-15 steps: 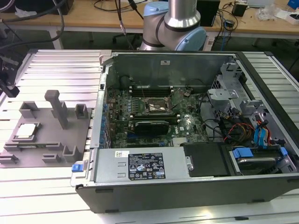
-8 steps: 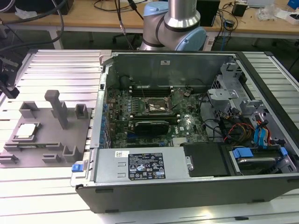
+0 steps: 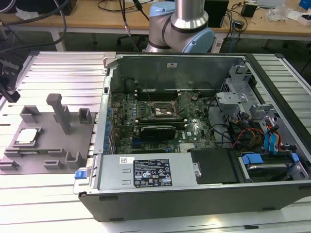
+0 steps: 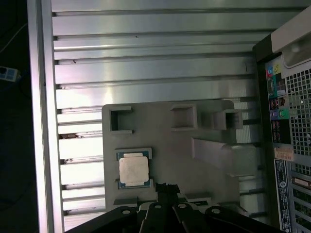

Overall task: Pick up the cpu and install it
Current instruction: 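Pick up the cpu and move it towards the insertion slot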

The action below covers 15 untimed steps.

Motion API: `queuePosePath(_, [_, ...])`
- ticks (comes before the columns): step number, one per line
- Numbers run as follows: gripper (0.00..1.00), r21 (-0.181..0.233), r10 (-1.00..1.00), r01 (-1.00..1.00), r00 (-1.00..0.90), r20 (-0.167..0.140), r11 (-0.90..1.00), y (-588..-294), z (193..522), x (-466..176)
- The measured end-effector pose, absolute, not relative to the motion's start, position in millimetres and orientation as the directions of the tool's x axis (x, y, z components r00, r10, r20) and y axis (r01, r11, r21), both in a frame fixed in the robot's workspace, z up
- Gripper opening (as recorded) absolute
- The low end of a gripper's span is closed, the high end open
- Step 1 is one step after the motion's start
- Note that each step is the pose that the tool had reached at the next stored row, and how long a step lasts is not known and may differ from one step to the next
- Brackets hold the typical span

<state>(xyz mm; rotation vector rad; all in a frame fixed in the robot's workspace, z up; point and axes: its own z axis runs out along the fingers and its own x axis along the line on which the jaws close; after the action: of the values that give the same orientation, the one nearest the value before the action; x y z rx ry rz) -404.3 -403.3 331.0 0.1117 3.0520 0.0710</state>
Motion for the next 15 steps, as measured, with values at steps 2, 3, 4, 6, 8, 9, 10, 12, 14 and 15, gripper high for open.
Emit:
queuePosePath(2, [0.11, 0.05, 0.075, 0.071, -0.994, -0.085, 0.996, -403, 330, -405])
queuePosePath(3, [0.11, 0.05, 0.075, 0.071, -0.994, -0.085, 0.996, -403, 329, -406])
queuePosePath(4, [0.11, 0.05, 0.075, 0.071, -0.994, -0.085, 0.996, -403, 328, -407])
queuePosePath(6, [0.11, 0.05, 0.075, 0.071, -0.994, -0.085, 0.996, -403, 325, -409])
queuePosePath(8, [0.11, 0.05, 0.075, 0.071, -0.994, -0.085, 0.996, -404, 321, -411])
queuePosePath(9, [0.11, 0.05, 0.075, 0.071, -0.994, -0.085, 0.996, -404, 317, -412])
queuePosePath(10, [0.11, 0.049, 0.075, 0.071, -0.994, -0.082, 0.996, -404, 313, -412])
queuePosePath(12, [0.11, 0.049, 0.075, 0.071, -0.994, -0.078, 0.996, -404, 309, -412])
queuePosePath(14, [0.11, 0.049, 0.075, 0.071, -0.995, -0.072, 0.996, -404, 306, -412])
queuePosePath(15, [0.11, 0.048, 0.075, 0.072, -0.995, -0.067, 0.996, -404, 304, -412])
